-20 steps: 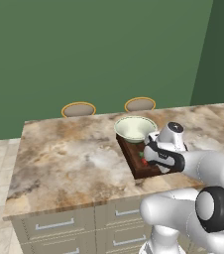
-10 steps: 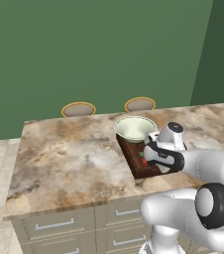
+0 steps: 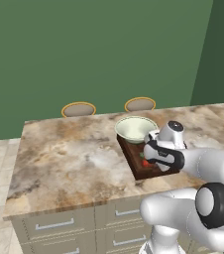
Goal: Place the two vegetables and bowl onto the tray for setting up a vegetable dip station.
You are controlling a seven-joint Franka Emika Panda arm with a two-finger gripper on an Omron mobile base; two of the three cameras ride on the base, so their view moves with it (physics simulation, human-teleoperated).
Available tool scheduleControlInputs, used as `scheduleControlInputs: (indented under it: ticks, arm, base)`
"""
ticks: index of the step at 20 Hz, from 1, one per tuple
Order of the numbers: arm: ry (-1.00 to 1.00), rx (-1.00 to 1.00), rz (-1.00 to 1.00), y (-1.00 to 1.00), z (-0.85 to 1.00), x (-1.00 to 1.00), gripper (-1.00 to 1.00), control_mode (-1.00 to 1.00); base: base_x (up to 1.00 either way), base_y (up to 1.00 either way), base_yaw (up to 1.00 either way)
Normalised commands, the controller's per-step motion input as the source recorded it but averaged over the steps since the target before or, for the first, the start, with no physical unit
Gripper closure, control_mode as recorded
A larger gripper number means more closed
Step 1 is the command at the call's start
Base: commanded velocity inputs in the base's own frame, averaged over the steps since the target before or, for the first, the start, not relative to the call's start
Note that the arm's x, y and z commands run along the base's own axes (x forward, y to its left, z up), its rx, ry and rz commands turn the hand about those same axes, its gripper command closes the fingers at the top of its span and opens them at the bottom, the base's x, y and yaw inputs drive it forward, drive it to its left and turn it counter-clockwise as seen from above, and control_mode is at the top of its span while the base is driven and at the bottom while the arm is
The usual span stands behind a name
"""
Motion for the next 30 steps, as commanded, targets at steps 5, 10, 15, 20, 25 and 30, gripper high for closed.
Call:
scheduleControlInputs:
  ticks: [5, 10, 15, 20, 25, 30]
  arm:
    - [0.0, 0.0, 0.01, -0.02, 0.0, -0.02, -1.0, -1.0]
    - [0.0, 0.0, 0.0, -0.1, 0.02, -0.22, -1.0, -1.0]
    - [0.0, 0.0, 0.0, -0.13, 0.15, -0.13, -1.0, -1.0]
    - [-0.01, 0.0, 0.0, -0.05, 0.18, -0.02, -1.0, -1.0]
    - [-0.01, 0.0, 0.0, -0.01, 0.25, -0.05, -1.0, -1.0]
    - [0.0, 0.0, 0.0, -0.03, 0.3, -0.41, -1.0, -1.0]
  base:
    - [0.0, 0.0, 0.0]
    - [0.0, 0.0, 0.0]
    - [0.0, 0.0, 0.0]
    - [0.0, 0.0, 0.0]
    - [0.0, 0.0, 0.0]
    - [0.0, 0.0, 0.0]
